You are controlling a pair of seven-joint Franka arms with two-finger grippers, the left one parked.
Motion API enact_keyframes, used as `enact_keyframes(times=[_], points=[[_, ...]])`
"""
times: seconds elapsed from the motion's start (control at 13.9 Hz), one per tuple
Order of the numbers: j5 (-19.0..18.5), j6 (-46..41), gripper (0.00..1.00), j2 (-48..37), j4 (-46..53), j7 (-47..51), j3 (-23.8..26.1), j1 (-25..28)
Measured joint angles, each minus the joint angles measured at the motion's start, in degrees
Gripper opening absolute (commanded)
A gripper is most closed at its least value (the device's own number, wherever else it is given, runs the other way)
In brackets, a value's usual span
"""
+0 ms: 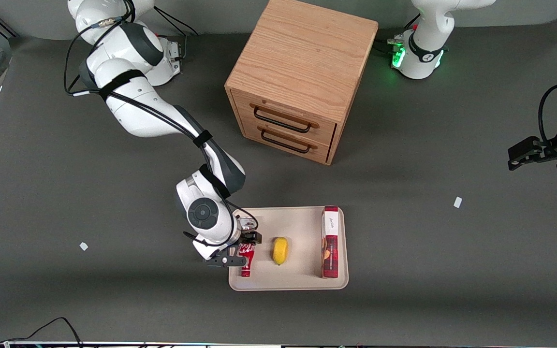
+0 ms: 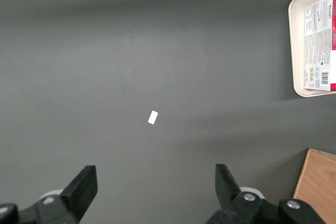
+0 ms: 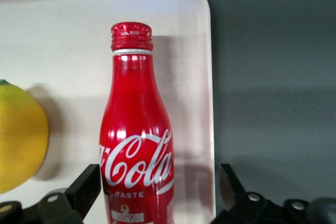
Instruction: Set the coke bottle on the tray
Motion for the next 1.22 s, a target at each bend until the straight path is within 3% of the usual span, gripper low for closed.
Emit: enact_keyframes(times=[0.43,0.79,1.22], points=[[0.0,-4.13,1.0,-5.97,1.55,0.02,0.06,-1.44],[0.04,-12.16,1.0,-19.93,-6.79,-5.15,1.89,-11.09],[7.22,-26.34,1.0,-40.25,-20.24,-14.7,-0.68,-16.7]])
